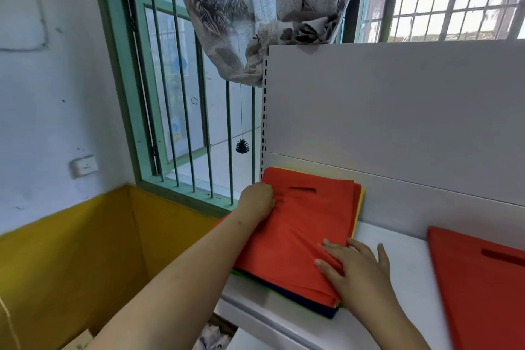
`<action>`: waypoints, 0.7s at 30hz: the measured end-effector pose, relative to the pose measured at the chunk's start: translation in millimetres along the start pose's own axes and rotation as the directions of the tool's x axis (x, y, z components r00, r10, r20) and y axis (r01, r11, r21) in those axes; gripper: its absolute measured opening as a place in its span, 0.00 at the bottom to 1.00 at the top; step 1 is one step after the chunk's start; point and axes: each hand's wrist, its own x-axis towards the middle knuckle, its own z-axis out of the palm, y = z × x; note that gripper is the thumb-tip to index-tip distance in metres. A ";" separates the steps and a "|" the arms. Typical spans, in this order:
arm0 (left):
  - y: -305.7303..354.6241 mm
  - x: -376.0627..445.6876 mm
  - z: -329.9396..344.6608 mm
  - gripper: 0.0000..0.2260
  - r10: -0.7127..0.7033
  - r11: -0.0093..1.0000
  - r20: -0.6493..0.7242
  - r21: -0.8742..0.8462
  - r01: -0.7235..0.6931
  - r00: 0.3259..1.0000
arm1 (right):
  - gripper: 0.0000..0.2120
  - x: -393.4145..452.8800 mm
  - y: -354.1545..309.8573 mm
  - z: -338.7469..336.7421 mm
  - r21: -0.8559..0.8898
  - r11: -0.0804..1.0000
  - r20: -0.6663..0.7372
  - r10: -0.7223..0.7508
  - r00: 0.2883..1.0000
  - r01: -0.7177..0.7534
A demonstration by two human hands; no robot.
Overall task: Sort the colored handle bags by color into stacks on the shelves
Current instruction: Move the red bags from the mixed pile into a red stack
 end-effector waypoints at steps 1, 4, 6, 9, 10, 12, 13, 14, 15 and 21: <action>1.7 -2.8 -1.6 0.13 -0.004 1.000 -0.004 0.018 0.004 1.000 | 0.20 -1.4 -0.5 -1.0 -0.001 1.000 -0.018 0.001 1.000 -0.001; 7.4 -7.7 -8.1 0.08 0.023 0.992 -0.027 0.127 -0.020 0.999 | 0.17 -2.3 -2.8 -1.3 0.009 1.000 -0.064 0.017 0.998 -0.016; 9.9 -6.9 -14.7 0.08 0.046 0.986 -0.032 0.161 -0.041 0.998 | 0.16 -1.2 -3.1 -1.0 0.051 0.998 -0.084 0.026 0.996 -0.021; 11.9 -2.3 -25.1 0.07 0.070 0.994 -0.087 0.086 -0.063 0.994 | 0.15 -1.7 8.5 -2.6 0.178 0.984 -0.146 0.046 0.988 -0.019; 14.2 -0.7 -28.8 0.07 0.076 0.997 -0.126 0.030 -0.073 0.989 | 0.15 -3.6 15.0 -4.8 0.244 0.970 -0.185 0.048 0.982 -0.001; 26.8 3.2 -36.6 0.08 0.097 0.990 -0.189 -0.086 -0.115 0.977 | 0.15 -9.9 30.9 -15.6 0.378 0.925 -0.264 0.074 0.962 0.033; 37.9 4.7 -41.8 0.08 0.120 0.982 -0.206 -0.120 -0.147 0.971 | 0.15 -14.0 39.6 -24.3 0.427 0.904 -0.292 0.107 0.950 0.029; 50.2 6.3 -46.5 0.08 0.143 0.974 -0.219 -0.143 -0.177 0.965 | 0.14 -17.8 50.2 -32.4 0.458 0.889 -0.310 0.154 0.938 0.005; 63.6 7.8 -50.6 0.08 0.166 0.965 -0.230 -0.162 -0.206 0.959 | 0.14 -22.7 62.3 -40.2 0.472 0.881 -0.330 0.204 0.922 -0.026; 188.2 14.0 -48.9 0.07 0.318 0.889 -0.245 -0.257 -0.378 0.916 | 0.17 -79.5 144.9 -87.8 0.550 0.807 -0.335 0.450 0.828 -0.216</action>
